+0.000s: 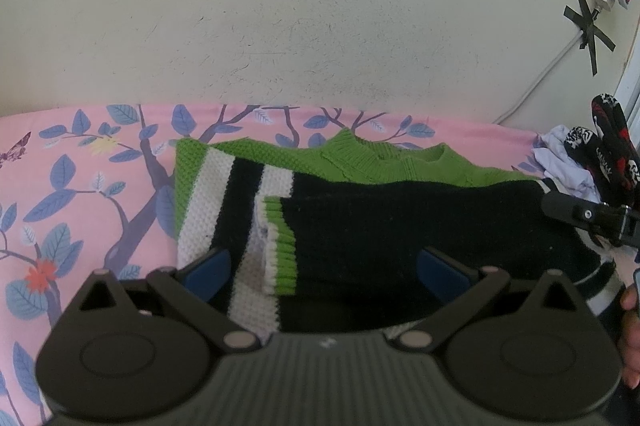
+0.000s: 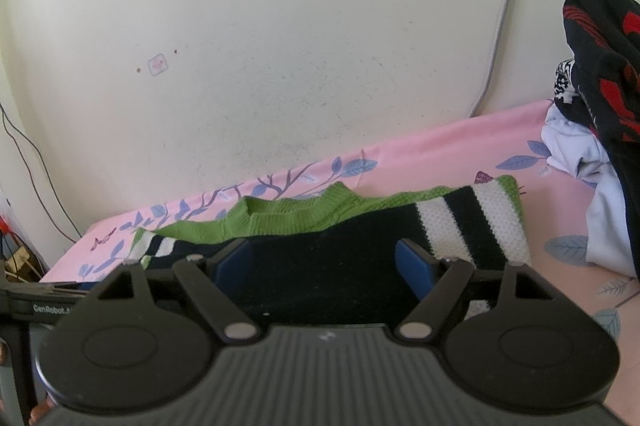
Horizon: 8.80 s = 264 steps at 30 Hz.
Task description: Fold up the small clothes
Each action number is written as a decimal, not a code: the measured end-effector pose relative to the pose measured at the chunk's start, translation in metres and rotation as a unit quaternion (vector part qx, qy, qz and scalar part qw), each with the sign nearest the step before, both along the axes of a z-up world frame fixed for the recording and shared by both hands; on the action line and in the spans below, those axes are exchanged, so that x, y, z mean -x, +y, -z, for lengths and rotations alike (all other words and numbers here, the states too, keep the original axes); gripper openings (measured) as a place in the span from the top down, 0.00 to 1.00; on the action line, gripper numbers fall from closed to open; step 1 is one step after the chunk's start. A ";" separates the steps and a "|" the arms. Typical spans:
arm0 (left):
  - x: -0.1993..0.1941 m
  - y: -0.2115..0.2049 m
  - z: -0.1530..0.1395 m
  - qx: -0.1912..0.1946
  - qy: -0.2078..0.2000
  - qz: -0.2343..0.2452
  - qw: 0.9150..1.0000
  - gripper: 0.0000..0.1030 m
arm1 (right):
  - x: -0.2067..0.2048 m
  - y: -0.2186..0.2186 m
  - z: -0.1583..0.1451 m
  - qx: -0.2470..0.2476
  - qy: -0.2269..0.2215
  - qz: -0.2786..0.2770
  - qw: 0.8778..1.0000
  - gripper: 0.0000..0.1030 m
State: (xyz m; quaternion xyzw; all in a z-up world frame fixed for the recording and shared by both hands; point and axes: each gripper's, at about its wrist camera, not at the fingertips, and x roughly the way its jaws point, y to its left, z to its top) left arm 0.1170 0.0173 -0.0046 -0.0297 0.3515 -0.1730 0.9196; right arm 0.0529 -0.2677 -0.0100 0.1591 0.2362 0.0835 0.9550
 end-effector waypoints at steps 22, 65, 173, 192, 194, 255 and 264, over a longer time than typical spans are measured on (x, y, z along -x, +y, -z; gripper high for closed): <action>-0.001 -0.001 0.001 -0.003 0.000 0.001 1.000 0.00 | -0.001 0.000 0.000 0.000 0.000 0.000 1.000 0.30; -0.001 -0.001 0.002 -0.004 -0.001 0.000 1.000 0.00 | -0.001 0.000 0.001 -0.001 0.000 -0.001 1.000 0.30; 0.006 0.019 -0.018 0.015 -0.018 -0.018 1.000 0.00 | 0.047 0.000 -0.028 0.033 -0.009 -0.008 0.999 0.30; 0.240 0.130 -0.036 0.033 0.060 -0.029 0.997 0.12 | 0.295 -0.055 -0.013 0.041 0.081 -0.112 0.990 0.43; 0.263 0.129 -0.032 0.030 0.064 -0.025 0.997 0.16 | 0.302 -0.055 -0.012 0.051 0.084 -0.119 0.988 0.43; 0.120 0.088 -0.076 0.164 0.056 -0.093 0.980 0.68 | 0.127 -0.117 -0.027 -0.118 0.009 -0.056 0.991 0.84; 0.125 0.080 -0.033 0.092 0.076 -0.107 0.987 0.40 | 0.130 -0.120 0.006 -0.096 0.043 -0.038 0.994 0.31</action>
